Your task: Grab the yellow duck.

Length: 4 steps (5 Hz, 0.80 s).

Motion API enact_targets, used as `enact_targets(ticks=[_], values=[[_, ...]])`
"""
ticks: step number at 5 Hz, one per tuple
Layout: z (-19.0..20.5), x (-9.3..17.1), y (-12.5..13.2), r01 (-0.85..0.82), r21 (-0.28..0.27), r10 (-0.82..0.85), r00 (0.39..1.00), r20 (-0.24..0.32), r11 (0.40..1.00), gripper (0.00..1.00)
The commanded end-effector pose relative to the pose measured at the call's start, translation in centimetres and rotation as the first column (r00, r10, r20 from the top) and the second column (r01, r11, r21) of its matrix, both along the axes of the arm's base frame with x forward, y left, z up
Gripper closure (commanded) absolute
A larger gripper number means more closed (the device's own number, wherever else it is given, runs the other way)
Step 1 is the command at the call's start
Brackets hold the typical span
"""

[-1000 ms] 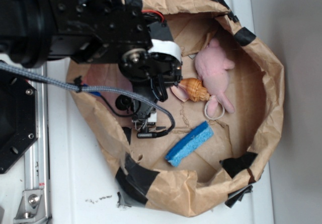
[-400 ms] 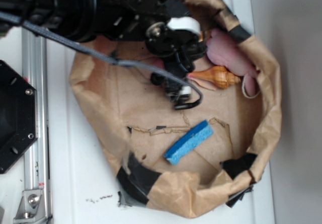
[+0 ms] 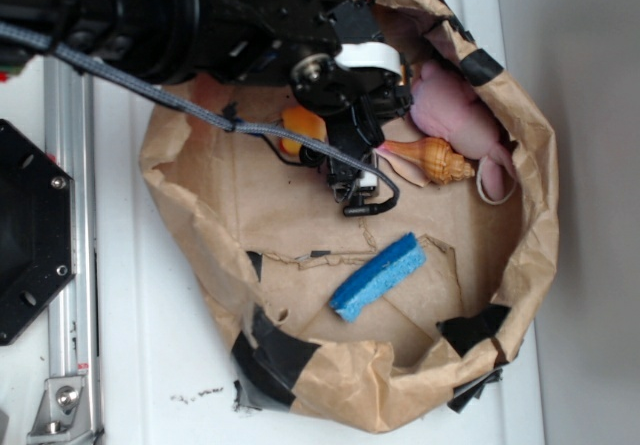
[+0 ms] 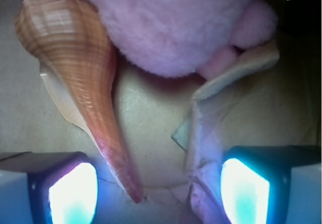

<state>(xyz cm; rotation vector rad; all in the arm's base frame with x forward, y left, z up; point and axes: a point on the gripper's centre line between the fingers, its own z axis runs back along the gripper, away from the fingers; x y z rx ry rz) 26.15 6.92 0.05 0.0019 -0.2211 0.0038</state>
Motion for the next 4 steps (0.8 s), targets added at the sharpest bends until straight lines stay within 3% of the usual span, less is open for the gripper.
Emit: enact_targets(ticks=[1, 2, 3, 4], values=[[0.8, -1.6, 0.0, -0.008, 0.011, 0.008, 1.000, 0.005, 1.000, 1.00], [1.5, -2.0, -0.3, 0.003, 0.033, -0.003, 1.000, 0.016, 0.999, 1.00], [2.6, -2.9, -0.2, -0.017, 0.015, 0.017, 1.000, 0.001, 1.000, 1.00], [4.2, -4.1, 0.0, -0.015, -0.049, 0.015, 1.000, 0.013, 0.999, 0.00]])
